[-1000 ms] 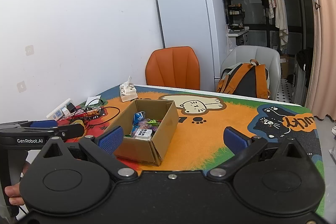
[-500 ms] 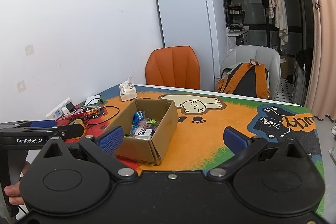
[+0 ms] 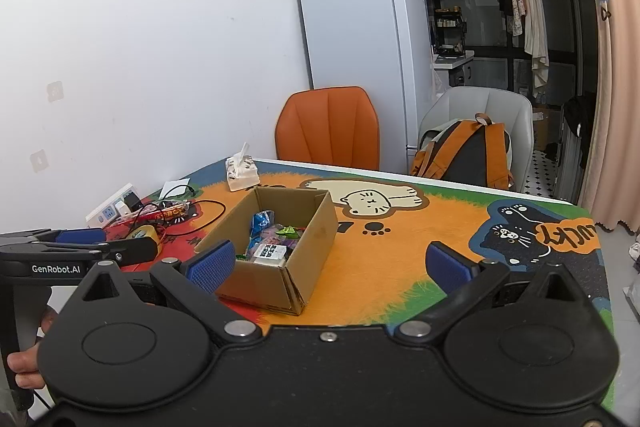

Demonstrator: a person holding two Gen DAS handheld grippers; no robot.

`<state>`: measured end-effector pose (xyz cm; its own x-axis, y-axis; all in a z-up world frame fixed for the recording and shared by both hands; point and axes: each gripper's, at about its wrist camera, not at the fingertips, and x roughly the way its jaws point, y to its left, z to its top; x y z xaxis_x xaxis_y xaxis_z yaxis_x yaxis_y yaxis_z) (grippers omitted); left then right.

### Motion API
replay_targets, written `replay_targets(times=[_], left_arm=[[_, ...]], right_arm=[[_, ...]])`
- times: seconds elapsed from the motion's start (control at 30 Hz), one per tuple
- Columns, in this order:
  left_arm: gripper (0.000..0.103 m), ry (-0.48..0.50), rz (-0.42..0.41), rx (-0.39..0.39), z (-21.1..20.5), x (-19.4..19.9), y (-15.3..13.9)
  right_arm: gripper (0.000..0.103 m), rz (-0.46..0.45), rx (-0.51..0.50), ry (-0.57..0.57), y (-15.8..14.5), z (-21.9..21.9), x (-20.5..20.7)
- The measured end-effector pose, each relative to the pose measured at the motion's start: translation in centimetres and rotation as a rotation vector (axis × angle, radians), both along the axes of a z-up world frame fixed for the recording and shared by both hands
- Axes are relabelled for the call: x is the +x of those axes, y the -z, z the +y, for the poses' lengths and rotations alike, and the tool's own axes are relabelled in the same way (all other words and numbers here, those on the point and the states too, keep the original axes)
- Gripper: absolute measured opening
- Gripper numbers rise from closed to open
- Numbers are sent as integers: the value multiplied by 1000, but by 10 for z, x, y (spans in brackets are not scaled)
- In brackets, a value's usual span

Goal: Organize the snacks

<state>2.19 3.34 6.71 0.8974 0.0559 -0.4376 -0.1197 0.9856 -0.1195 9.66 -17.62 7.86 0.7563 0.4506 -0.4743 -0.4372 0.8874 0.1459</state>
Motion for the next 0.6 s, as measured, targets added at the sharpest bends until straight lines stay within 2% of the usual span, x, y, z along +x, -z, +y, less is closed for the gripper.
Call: replay_targets(times=[0.6], left_arm=[[103, 27, -1, 1, -1, 1, 4]], right_arm=[[103, -1, -19, -7, -2, 0, 1]])
